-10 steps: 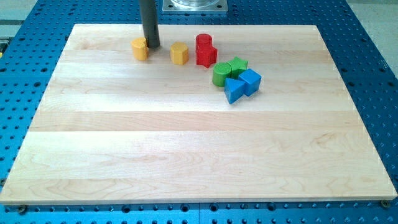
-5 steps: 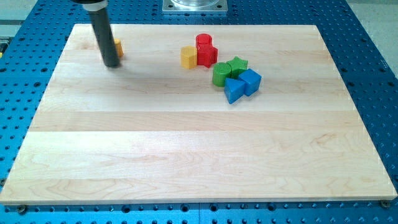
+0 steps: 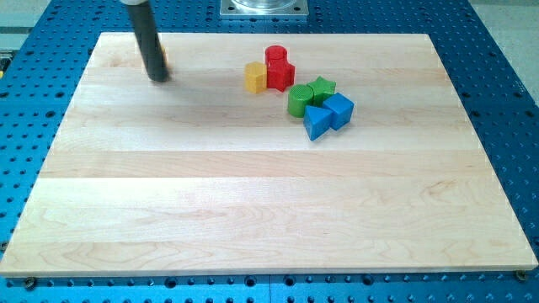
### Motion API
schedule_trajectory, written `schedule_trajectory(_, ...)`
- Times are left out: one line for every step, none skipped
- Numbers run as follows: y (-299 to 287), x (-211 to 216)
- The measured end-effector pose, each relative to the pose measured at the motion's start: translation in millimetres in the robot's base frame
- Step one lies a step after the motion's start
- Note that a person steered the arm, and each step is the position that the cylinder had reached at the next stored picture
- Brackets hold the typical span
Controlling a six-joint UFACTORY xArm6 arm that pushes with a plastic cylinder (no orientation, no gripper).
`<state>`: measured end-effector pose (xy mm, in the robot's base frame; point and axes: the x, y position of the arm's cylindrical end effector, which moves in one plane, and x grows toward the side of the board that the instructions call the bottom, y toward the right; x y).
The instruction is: Move the yellow heart to the top left corner of the board
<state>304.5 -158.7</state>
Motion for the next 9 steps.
schedule_trajectory(17.9, -24.8)
schedule_trajectory(-25.1, -25.1)
schedule_trajectory(-7.1, -26.6)
schedule_trajectory(-6.9, -49.9)
schedule_trajectory(-38.1, -43.8)
schedule_trajectory(-42.8, -34.5)
schedule_trajectory(-41.3, -34.4)
schedule_trajectory(-40.8, -34.4)
schedule_trajectory(-40.8, -34.2)
